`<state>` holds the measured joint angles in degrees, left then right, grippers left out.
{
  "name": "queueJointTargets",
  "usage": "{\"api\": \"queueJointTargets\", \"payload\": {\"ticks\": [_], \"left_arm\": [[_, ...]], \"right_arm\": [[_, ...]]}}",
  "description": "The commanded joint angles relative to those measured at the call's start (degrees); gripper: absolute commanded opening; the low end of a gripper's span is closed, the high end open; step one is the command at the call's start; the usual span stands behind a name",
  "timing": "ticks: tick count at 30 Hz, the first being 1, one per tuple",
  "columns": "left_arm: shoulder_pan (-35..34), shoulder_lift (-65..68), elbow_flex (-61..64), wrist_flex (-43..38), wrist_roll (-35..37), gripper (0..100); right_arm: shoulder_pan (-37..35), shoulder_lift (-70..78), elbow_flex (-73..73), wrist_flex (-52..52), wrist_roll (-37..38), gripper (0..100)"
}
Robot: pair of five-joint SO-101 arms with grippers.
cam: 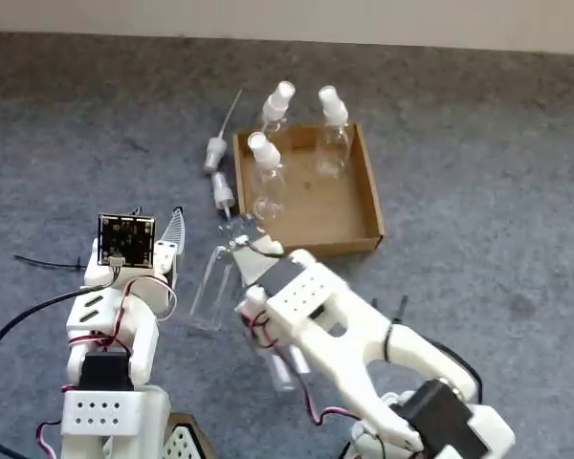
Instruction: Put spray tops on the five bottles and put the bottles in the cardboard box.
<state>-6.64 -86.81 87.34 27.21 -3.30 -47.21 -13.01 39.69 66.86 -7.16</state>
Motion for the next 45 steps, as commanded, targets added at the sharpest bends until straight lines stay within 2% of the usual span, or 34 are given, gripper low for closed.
{"api": "queueJointTargets", "payload": {"ticks": [1, 3, 6, 10, 14, 18, 22, 25, 31, 37, 42, 45], "left_arm": [[-0.57, -0.75, -0.31, -1.23, -0.09, 17], [-0.57, -0.75, -0.31, -1.23, -0.09, 17], [-0.57, -0.75, -0.31, -1.23, -0.09, 17], [-0.57, -0.75, -0.31, -1.23, -0.09, 17], [-0.48, -0.66, -0.31, -1.23, -0.09, 17], [-0.31, -0.57, -0.31, -1.23, -0.09, 17], [-0.31, -0.48, -0.31, -1.23, -0.09, 17], [-0.31, -0.48, -0.22, -1.23, -0.09, 17], [-0.22, -0.84, 1.01, -1.41, -0.09, 17], [-0.22, -0.84, 1.10, -1.41, -0.09, 17], [-0.22, -0.84, 1.10, -1.41, -0.09, 17], [-0.22, -0.84, 1.19, -1.41, -0.09, 17]], "right_arm": [[11.30, -12.09, -0.13, 15.25, 24.97, 0.5], [20.18, -16.31, -0.13, 18.77, 28.22, 0.5], [38.20, -20.18, -0.40, 18.68, 37.54, 0.5], [59.82, -17.71, -2.33, 7.43, 46.68, 0.9], [71.16, -6.11, -3.82, -2.07, 48.79, 1.0], [74.59, 7.43, -11.91, -1.80, 49.93, 1.6], [75.47, 15.78, -20.09, 2.86, 49.93, 11.5], [75.30, 16.92, -23.52, 3.82, 49.76, 16.6], [74.42, 16.84, -23.78, 4.09, 47.65, 17.7], [72.92, 16.84, -24.04, 4.09, 45.63, 31.6], [70.99, 17.27, -25.10, 4.09, 44.92, 32.0], [70.73, 18.68, -29.05, 4.09, 40.26, 32.0]]}}
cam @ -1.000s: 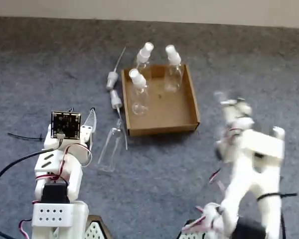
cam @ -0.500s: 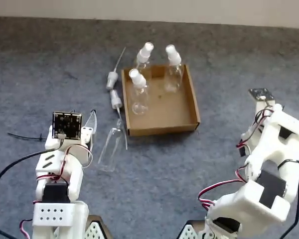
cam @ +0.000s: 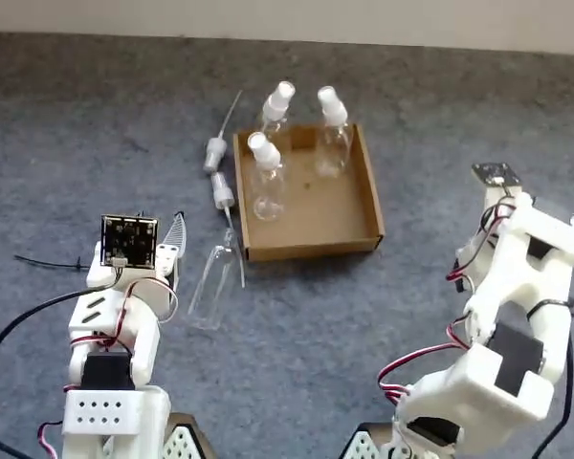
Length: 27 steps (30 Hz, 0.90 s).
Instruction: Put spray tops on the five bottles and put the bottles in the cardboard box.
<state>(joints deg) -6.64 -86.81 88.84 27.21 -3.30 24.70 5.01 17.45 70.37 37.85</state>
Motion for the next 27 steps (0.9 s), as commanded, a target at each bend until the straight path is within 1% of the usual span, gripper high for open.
{"api": "queueJointTargets", "payload": {"ticks": [1, 6, 12, 19, 23, 27], "left_arm": [[-0.22, -0.84, -0.31, -1.41, -0.09, 17], [-0.22, -0.84, -0.31, -1.41, -0.18, 17], [-0.22, -0.84, -0.31, -1.41, -0.18, 17], [-0.22, -0.84, -0.31, -1.41, -0.18, 17], [-0.22, -0.84, -0.31, -1.41, -0.18, 17], [-0.22, -0.84, -0.31, -1.41, -0.18, 17]], "right_arm": [[-1.19, 1.71, -8.66, 0.92, -5.80, 32.0], [-1.80, 10.07, -19.30, 7.87, -7.56, 31.3], [-1.54, 19.21, -28.09, 12.79, -7.56, 23.1], [-1.45, 20.35, -29.58, 14.73, -7.30, 22.1], [-1.36, 20.35, -29.58, 14.73, -7.56, 13.9], [-1.80, 20.09, -29.85, 14.73, -7.56, 12.4]]}}
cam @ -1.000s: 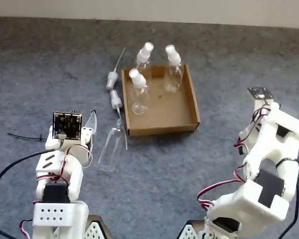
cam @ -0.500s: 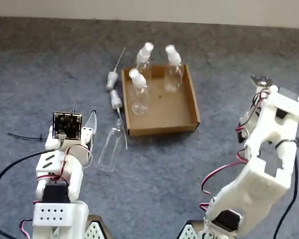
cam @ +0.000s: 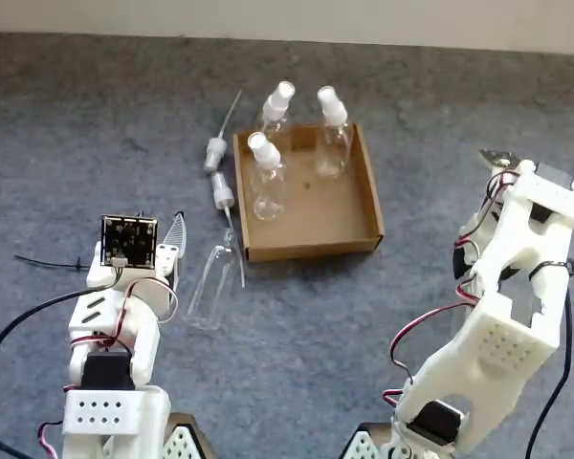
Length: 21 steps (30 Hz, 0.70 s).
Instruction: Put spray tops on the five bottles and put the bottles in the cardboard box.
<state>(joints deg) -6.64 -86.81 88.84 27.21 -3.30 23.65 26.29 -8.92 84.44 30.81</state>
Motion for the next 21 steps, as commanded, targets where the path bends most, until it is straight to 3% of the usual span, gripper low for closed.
{"api": "queueJointTargets", "payload": {"ticks": [1, 9, 14, 21], "left_arm": [[-0.22, -0.84, -0.31, -1.41, -0.18, 17], [-0.22, -0.84, -0.31, -1.41, -0.18, 17], [-0.22, -0.84, -0.31, -1.41, -0.18, 17], [-0.22, -0.84, -0.31, -1.41, -0.09, 17]], "right_arm": [[-0.92, -1.19, -4.18, 0.66, -0.53, 12.3], [-5.58, -0.84, -17.63, 4.70, 0.00, 5.3], [-9.45, -0.57, -25.36, 10.77, 8.79, 5.2], [-8.92, -0.57, -18.24, 11.30, 17.14, 5.2]]}}
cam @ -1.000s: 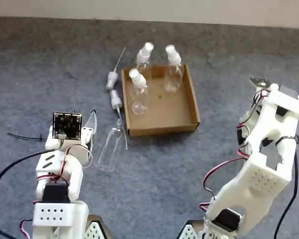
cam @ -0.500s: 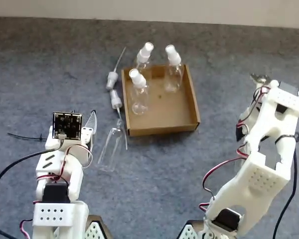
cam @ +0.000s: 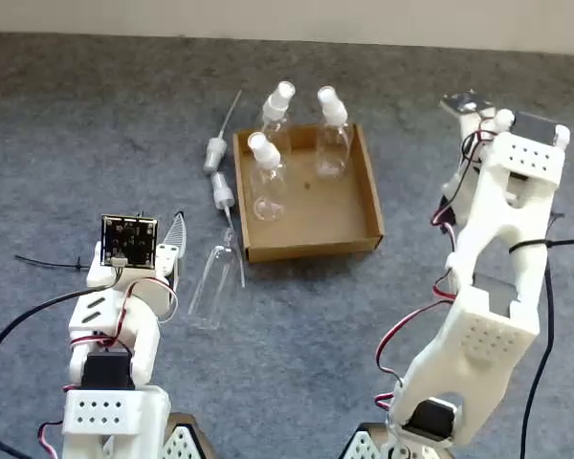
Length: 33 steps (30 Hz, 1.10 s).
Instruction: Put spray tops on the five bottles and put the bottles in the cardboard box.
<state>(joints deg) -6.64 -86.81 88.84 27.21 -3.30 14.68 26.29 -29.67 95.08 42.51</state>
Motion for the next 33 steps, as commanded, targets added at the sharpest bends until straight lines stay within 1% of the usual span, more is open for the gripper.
{"api": "queueJointTargets", "payload": {"ticks": [1, 8, 15, 19, 22, 24, 29, 33], "left_arm": [[-0.22, -0.84, -0.31, -1.41, -0.09, 17], [-0.22, -0.84, -0.31, -1.32, -0.09, 17], [-0.22, -0.84, -0.31, -1.32, -0.09, 17], [-0.22, -0.84, -0.31, -1.32, -0.09, 17], [-0.22, -0.84, -0.31, -1.23, -0.09, 17], [-0.22, -0.84, -0.31, -1.23, -0.09, 17], [-0.22, -0.84, -0.31, -1.23, -0.09, 17], [-0.22, -0.84, -0.22, -1.23, -0.09, 17]], "right_arm": [[0.22, -0.57, 3.56, 0.48, 6.07, 5.2], [1.10, -0.57, 6.55, -1.45, 5.98, 6.0], [1.71, -0.66, 10.07, -1.98, 5.98, 20.0], [1.80, -0.92, 10.07, -1.98, 5.36, 20.5], [2.42, -0.84, 9.98, -1.98, 0.44, 20.5], [2.68, -0.92, 9.98, -1.98, -1.32, 20.5], [2.77, -0.66, 10.33, -2.07, -1.67, 20.9], [2.77, -0.92, 10.33, -4.26, -1.85, 21.0]]}}
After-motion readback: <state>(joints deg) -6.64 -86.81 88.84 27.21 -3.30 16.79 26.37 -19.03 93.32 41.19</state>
